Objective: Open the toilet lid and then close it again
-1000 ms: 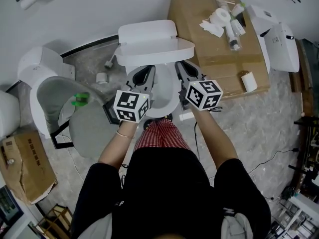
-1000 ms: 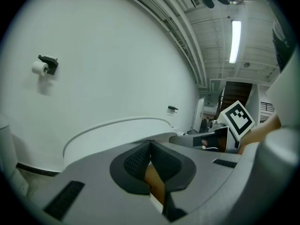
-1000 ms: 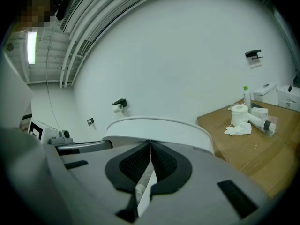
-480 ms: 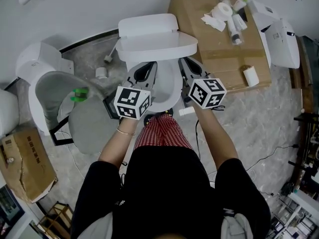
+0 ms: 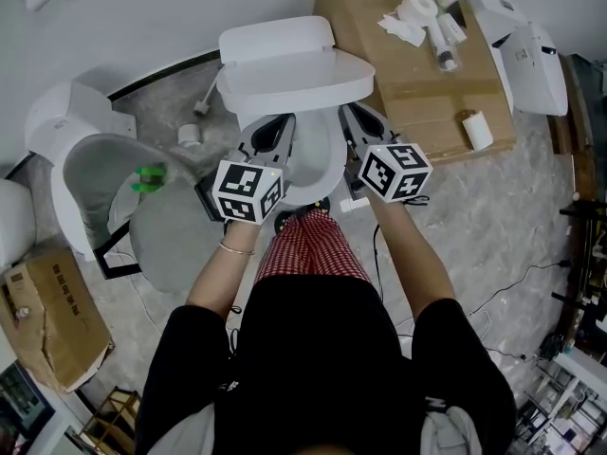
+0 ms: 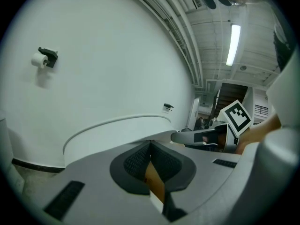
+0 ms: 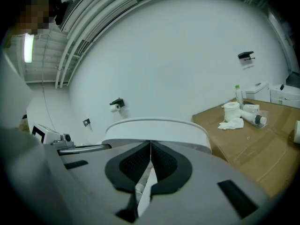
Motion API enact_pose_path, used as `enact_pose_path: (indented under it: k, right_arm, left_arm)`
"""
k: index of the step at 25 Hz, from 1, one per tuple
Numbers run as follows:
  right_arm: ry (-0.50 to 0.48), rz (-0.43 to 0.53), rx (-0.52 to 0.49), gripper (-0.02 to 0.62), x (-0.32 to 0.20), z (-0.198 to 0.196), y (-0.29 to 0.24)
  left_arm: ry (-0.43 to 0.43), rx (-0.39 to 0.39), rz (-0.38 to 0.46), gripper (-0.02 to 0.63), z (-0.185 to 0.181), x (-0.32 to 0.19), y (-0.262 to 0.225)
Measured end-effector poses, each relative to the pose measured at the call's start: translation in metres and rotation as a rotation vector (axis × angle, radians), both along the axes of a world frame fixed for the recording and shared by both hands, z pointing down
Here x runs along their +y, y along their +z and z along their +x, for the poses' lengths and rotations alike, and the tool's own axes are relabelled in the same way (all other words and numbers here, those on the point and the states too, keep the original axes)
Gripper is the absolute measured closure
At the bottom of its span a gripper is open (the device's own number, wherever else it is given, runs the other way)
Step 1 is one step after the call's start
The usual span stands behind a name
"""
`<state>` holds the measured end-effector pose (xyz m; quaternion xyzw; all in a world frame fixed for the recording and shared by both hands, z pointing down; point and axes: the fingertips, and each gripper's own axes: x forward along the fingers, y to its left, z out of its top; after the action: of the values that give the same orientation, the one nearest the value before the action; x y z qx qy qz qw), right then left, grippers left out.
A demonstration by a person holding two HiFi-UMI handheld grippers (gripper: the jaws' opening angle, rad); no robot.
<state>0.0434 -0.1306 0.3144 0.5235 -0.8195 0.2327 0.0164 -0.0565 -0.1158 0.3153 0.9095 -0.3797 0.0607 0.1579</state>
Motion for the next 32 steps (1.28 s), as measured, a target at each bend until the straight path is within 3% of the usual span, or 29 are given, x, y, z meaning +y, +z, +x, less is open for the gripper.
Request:
enact_pose_path:
  k: [18,25,32]
  right_arm:
    - [-0.003,-0.019,-0.015,0.574,0.015,-0.011,0.011]
    - [0.004,-0.025,-0.033,0.574,0.02,-0.004,0.018]
    - [-0.026,-0.038,-0.046,0.572,0.028,-0.002,0.024]
  left_arm:
    - [0.021,-0.001,-0.033,0.602,-0.008,0.015,0.017]
    - [0.051,-0.044,-0.014,0.601,0.002,0.019,0.025]
    - [0.027,-0.018,-0.037,0.602,0.014,0.023,0.03]
